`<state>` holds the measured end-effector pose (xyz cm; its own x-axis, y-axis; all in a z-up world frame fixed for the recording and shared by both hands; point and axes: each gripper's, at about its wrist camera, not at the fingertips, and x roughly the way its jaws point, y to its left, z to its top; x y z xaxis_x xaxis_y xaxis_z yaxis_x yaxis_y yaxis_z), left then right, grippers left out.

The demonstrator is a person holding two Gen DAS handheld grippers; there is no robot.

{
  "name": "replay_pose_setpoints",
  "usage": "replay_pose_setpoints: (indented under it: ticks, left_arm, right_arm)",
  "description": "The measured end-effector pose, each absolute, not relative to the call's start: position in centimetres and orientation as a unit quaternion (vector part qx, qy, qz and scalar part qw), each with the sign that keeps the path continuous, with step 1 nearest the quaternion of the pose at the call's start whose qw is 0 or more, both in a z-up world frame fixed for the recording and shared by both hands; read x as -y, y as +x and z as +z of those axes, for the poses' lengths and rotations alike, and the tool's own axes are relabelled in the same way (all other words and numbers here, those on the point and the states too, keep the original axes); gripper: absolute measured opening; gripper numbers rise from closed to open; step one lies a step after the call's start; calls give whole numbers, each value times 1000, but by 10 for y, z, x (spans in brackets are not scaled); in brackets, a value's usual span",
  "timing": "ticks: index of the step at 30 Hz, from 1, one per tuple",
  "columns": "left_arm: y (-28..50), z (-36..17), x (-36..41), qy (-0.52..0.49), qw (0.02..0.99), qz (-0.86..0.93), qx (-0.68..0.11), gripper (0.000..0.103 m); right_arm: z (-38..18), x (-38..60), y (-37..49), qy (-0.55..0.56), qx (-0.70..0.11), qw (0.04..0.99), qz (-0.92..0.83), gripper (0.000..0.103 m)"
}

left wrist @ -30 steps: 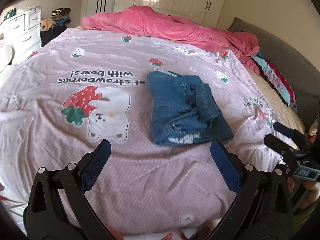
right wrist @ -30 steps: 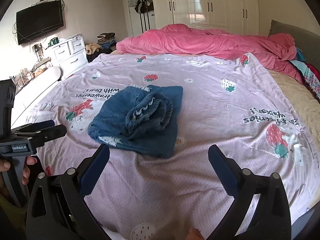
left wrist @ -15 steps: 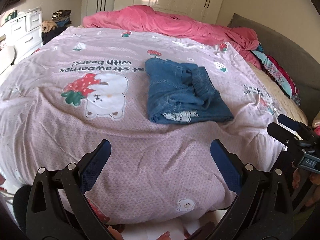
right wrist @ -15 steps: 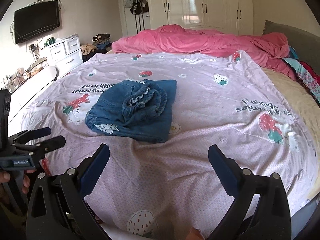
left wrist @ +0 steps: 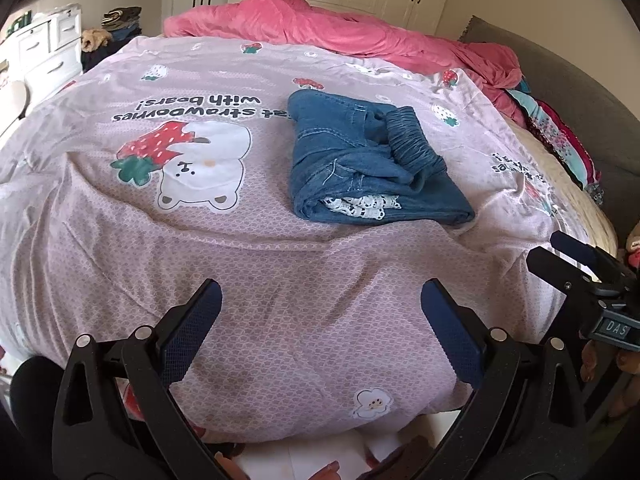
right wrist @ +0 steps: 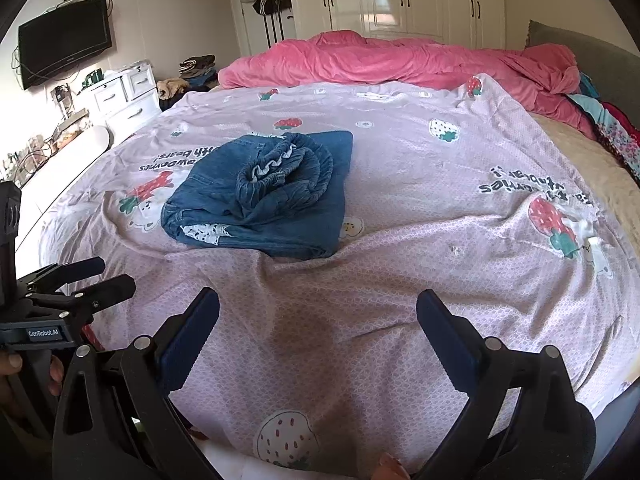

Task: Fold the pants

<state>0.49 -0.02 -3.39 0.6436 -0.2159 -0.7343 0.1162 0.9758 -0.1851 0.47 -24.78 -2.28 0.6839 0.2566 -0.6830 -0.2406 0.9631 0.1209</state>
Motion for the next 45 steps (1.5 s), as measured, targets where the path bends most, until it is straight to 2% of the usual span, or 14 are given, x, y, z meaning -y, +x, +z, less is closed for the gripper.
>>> replay_pose_setpoints:
  ticks: [45]
  left_arm:
    - [4,-26,-4,-61,909,-73,-406,94]
  right_arm:
    - [-23,249,3,17,-376,917,130,99]
